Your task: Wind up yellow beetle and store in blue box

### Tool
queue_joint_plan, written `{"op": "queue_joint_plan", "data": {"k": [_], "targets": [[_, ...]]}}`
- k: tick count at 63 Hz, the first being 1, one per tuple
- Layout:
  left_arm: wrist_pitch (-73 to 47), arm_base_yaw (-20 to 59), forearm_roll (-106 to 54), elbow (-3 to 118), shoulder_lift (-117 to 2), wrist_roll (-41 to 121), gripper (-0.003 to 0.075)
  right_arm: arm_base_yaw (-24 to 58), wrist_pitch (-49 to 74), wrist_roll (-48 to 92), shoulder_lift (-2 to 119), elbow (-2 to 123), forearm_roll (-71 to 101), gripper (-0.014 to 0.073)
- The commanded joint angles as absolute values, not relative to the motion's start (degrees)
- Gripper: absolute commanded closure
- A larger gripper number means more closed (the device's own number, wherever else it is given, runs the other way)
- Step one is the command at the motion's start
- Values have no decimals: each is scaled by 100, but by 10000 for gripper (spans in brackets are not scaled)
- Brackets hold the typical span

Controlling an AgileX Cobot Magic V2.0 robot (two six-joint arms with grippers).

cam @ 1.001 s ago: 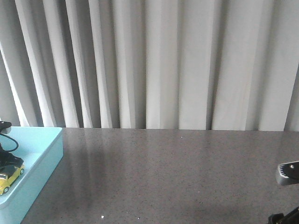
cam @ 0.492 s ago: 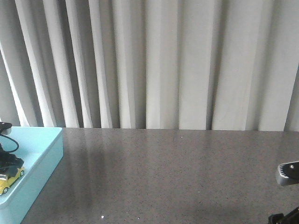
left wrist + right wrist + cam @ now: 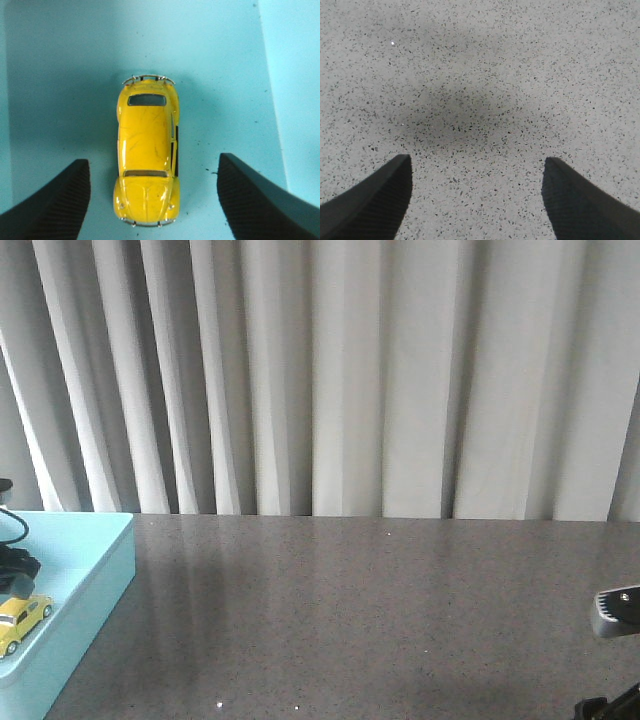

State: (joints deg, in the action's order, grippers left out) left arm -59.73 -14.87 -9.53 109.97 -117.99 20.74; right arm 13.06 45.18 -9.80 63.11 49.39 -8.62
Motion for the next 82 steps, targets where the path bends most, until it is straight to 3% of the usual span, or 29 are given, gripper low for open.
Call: {"op": "queue_joint_plan", "data": {"k": [1, 39, 58, 82], "targets": [[-5927, -1468, -1119, 11156, -11100, 2016, 199, 1308, 4280, -974, 6201, 5077, -966, 67], [-7170, -1463, -1828, 11012, -8574, 1973, 199, 1308, 4297, -974, 6201, 5077, -966, 67], [-6983, -1410, -2122, 9247, -7061, 2045, 199, 1308, 4297, -974, 6201, 5077, -966, 67], [-6196, -266, -1498, 6418, -5043, 2055, 199, 1308, 4297, -974, 6201, 5077, -966, 67]]}}
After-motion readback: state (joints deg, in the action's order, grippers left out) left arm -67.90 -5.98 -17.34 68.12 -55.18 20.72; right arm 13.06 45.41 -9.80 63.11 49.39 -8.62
